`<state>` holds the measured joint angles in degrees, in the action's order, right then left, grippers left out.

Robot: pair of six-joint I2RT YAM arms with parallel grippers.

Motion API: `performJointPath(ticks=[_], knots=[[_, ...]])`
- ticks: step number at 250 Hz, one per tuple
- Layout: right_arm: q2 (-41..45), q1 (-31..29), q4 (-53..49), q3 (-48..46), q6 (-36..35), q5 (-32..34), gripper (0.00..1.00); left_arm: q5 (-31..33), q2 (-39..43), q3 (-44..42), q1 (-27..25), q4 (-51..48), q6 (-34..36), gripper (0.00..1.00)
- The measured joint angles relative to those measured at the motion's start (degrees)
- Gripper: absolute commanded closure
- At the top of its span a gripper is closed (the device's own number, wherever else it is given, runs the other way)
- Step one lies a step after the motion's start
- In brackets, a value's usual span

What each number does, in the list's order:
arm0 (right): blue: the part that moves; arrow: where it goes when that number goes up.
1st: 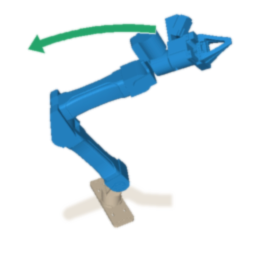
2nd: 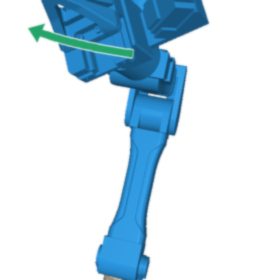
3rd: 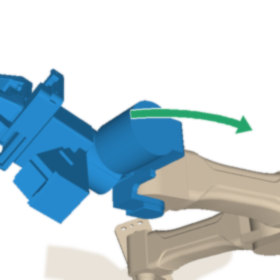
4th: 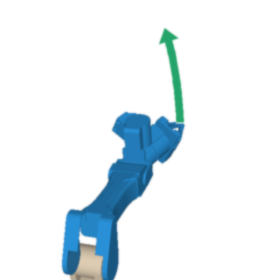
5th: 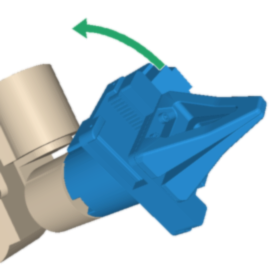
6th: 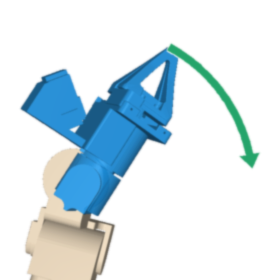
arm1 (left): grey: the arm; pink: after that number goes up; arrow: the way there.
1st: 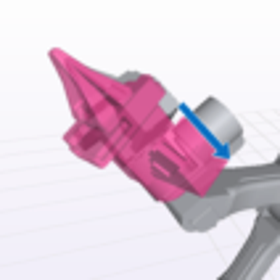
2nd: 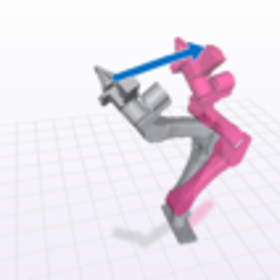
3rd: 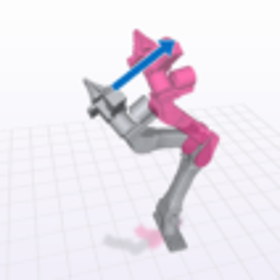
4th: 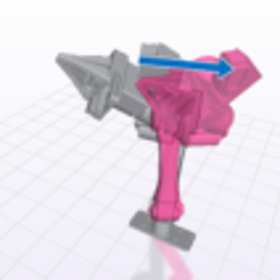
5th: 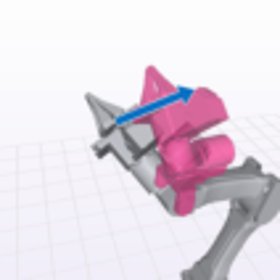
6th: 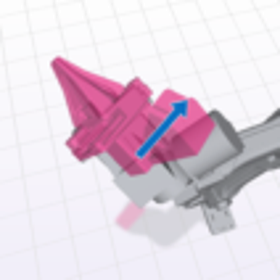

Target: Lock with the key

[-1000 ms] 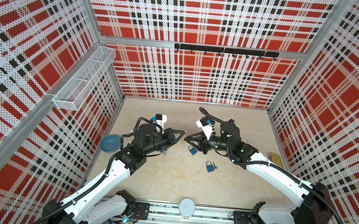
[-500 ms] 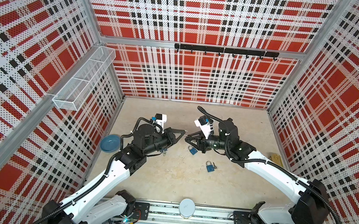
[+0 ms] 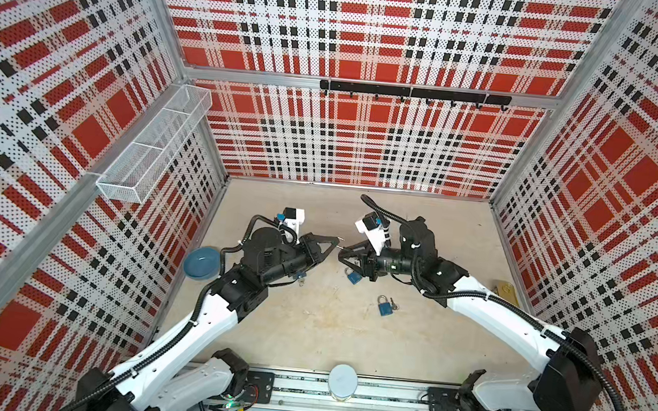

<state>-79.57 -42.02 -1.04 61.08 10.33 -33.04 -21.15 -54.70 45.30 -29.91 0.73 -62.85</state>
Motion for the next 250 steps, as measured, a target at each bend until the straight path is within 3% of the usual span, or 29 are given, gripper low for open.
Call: performJointPath(ticks=[250], knots=[[0.1,0.0,0.0,0.0,0.0,0.5,0.67,-0.9,0.5,0.0,0.6,0.0,0.1,1.00]])
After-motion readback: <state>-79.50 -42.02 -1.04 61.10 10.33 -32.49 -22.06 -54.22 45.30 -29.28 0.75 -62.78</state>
